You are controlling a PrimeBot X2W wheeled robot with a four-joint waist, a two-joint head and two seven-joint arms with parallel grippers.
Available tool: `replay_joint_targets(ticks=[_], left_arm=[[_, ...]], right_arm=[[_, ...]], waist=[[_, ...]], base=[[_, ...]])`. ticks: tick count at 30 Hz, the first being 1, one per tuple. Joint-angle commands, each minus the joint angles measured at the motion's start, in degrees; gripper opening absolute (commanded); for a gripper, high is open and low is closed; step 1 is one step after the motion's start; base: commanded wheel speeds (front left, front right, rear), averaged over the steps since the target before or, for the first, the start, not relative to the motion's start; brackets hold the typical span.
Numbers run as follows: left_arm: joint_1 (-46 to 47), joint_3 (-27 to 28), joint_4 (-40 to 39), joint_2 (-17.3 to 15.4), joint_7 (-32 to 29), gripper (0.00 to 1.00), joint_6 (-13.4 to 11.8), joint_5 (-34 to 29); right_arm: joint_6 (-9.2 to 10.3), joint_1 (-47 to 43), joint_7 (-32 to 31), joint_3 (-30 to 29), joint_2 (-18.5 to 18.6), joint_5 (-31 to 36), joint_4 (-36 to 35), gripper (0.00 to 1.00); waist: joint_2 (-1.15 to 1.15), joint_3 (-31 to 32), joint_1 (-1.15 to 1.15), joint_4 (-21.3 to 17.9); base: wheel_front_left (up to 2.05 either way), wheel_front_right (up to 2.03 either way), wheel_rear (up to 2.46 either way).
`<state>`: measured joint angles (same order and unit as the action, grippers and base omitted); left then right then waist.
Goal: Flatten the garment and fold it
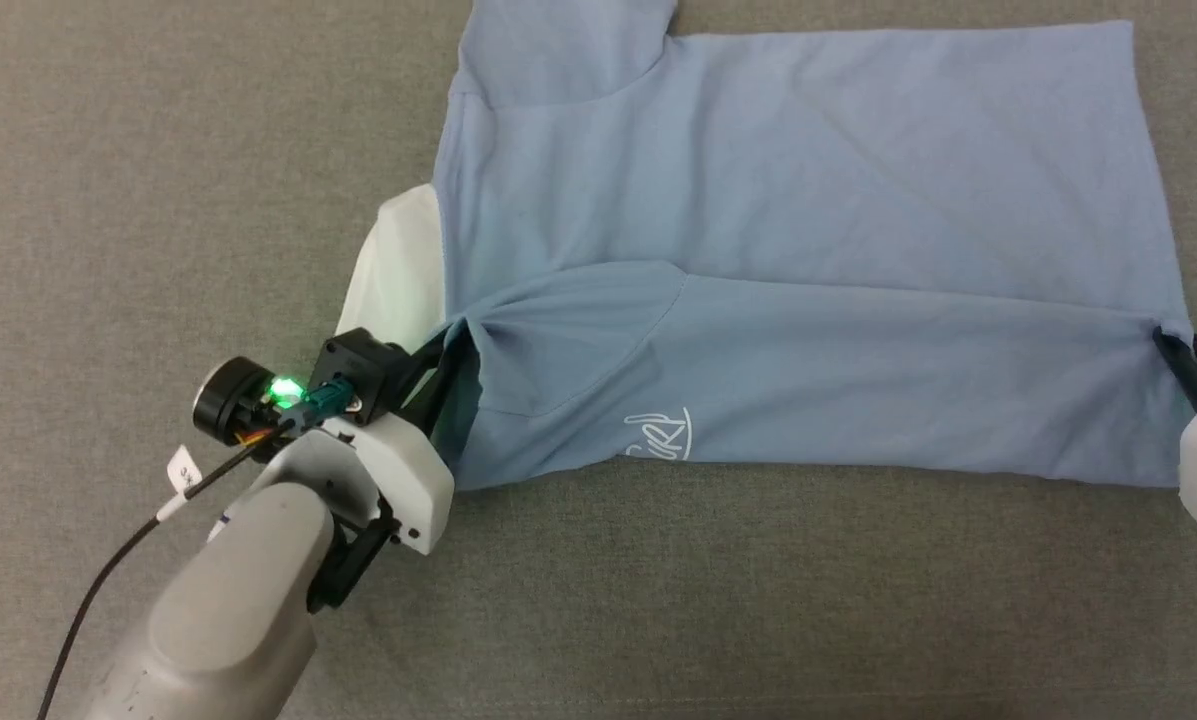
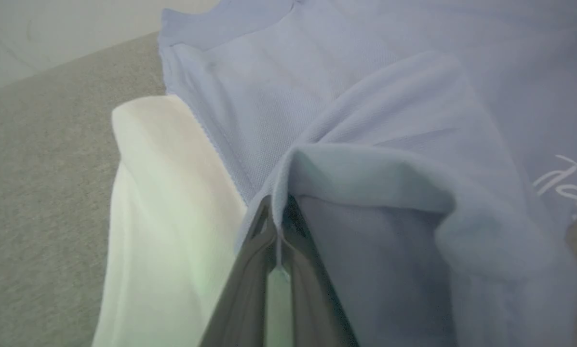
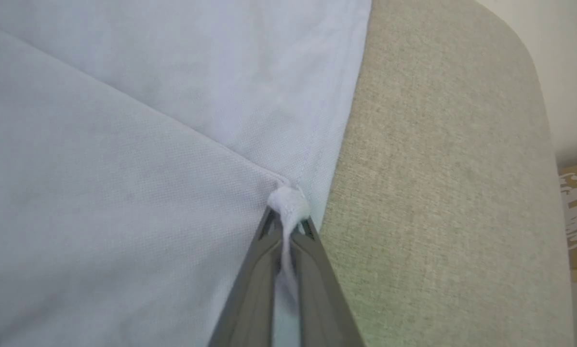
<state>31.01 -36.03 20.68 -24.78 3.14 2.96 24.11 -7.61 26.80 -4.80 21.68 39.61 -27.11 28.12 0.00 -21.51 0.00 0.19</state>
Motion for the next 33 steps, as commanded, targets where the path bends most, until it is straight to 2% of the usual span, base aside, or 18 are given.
replay_joint_targets(ticks=[1, 7, 9, 16, 22, 24, 28, 33], left_arm=[[0.6, 0.1, 1.6, 0.6, 1.1, 1.0, -0.3, 0.1], [-1.4, 1.8, 6.0, 2.6, 4.6, 1.0, -2.5, 2.1], [-2.9, 3.0, 6.4, 3.1, 5.9, 1.0, -4.6, 2.9], [-12.6, 8.2, 1.5, 5.5, 8.7, 1.0, -12.2, 7.9], [-18.6, 8.3, -7.3, 5.8, 6.4, 1.0, -15.3, 9.7], [-20.1, 7.3, -10.1, 5.5, 4.1, 1.0, -15.5, 9.9], [-21.9, 4.9, -15.0, 4.8, -1.2, 1.0, -16.0, 10.2], [-21.6, 4.4, -15.6, 4.0, -4.6, 1.0, -19.1, 8.7]], right_arm=[[0.12, 1.1, 1.0, 0.2, -0.7, 0.0, 1.4, 1.0], [0.12, 1.4, 5.0, 0.8, -2.2, 0.1, 5.8, 1.0], [0.12, 0.9, 6.9, 1.2, -2.1, 3.2, 6.4, 1.0], [0.12, -4.7, 10.6, -7.0, -8.8, 6.2, 5.1, 1.0], [0.12, -12.1, 8.3, -16.4, -15.4, 8.5, -1.7, 1.0], [0.12, -14.6, 6.5, -19.1, -17.8, 9.7, -4.7, 1.0], [0.12, -19.3, 2.3, -22.0, -21.7, 10.8, -11.9, 1.0], [0.12, -22.7, -1.3, -24.4, -24.6, 12.0, -19.6, 1.0]], waist=[[0.0, 1.4, 0.0, -0.1], [0.0, 6.6, 0.0, -0.3], [0.0, 9.0, 0.0, -0.5], [0.0, 15.4, 0.0, -1.1], [0.0, 16.6, 0.0, -1.8], [0.0, 16.5, 0.0, -2.3], [0.0, 15.2, 0.0, -3.4], [0.0, 12.6, 0.0, -5.4]], base=[[0.0, 0.0, 0.0], [0.0, 0.0, 0.0], [0.0, 0.0, 0.0], [0.0, 0.0, 0.0], [0.0, 0.0, 0.0], [0.0, 0.0, 0.0], [0.0, 0.0, 0.0], [0.0, 0.0, 0.0]])
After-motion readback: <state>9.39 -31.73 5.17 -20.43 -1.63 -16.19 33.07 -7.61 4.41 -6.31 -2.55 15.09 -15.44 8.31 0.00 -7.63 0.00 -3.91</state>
